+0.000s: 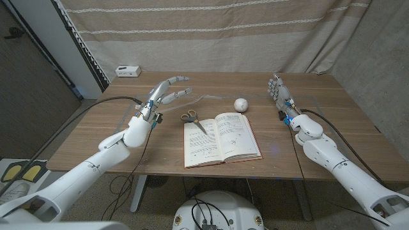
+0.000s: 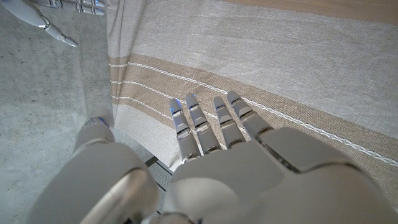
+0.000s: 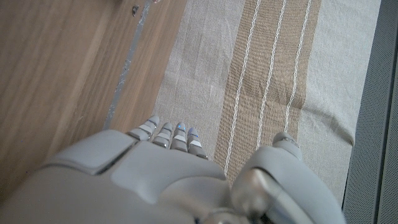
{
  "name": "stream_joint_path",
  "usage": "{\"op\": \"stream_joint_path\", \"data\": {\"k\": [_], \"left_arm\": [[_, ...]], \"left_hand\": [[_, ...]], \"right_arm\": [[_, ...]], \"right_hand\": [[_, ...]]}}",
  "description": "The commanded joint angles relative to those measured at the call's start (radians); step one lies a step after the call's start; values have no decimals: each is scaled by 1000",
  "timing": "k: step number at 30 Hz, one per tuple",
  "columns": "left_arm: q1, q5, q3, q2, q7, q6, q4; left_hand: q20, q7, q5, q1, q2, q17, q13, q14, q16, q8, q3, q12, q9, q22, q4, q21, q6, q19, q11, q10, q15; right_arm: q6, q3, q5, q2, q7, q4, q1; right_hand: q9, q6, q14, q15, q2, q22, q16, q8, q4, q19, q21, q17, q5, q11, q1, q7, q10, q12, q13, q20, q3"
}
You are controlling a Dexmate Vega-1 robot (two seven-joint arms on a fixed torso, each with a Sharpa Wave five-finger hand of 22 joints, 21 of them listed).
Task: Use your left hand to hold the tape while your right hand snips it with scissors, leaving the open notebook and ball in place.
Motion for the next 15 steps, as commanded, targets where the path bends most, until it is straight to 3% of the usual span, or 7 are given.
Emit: {"op": "stream_joint_path", "data": {"k": [1, 11, 15], "left_arm": [[0, 92, 12, 30, 36, 18, -28], [-25, 156, 24, 82, 19, 2, -36], [-32, 182, 29, 98, 14, -1, -39]], "left_hand": [[-113, 6, 12, 24, 1, 3, 4, 18, 6, 11, 2, 10, 4, 1, -8, 5, 30, 19, -2, 28, -177], [-115, -28, 31, 63, -2, 4, 6, 20, -2, -43, 1, -12, 6, 1, -9, -3, -76, 17, -14, 6, -178], [-116, -34, 41, 78, -5, 5, 8, -1, -10, -59, -5, -40, 9, 2, -7, -6, -116, 11, -12, -49, -177]], "right_arm": [[-5, 10, 2, -16, 2, -11, -7], [3, 19, 2, -22, -4, -11, -15], [2, 20, 2, -21, -9, -11, -15]], "right_hand": [[5, 2, -6, -6, 3, 2, 1, 3, -1, -9, -1, 2, 5, -1, 12, -3, 3, 4, 4, 4, -5], [5, 1, -8, -4, 4, 2, 1, 2, -2, -10, -1, 2, 7, 0, 14, -3, 1, 3, 4, 5, -6], [5, 0, -8, -4, 5, 2, 1, 2, -3, -10, -1, 2, 7, -3, 15, -4, 1, 3, 4, 6, -6]]}}
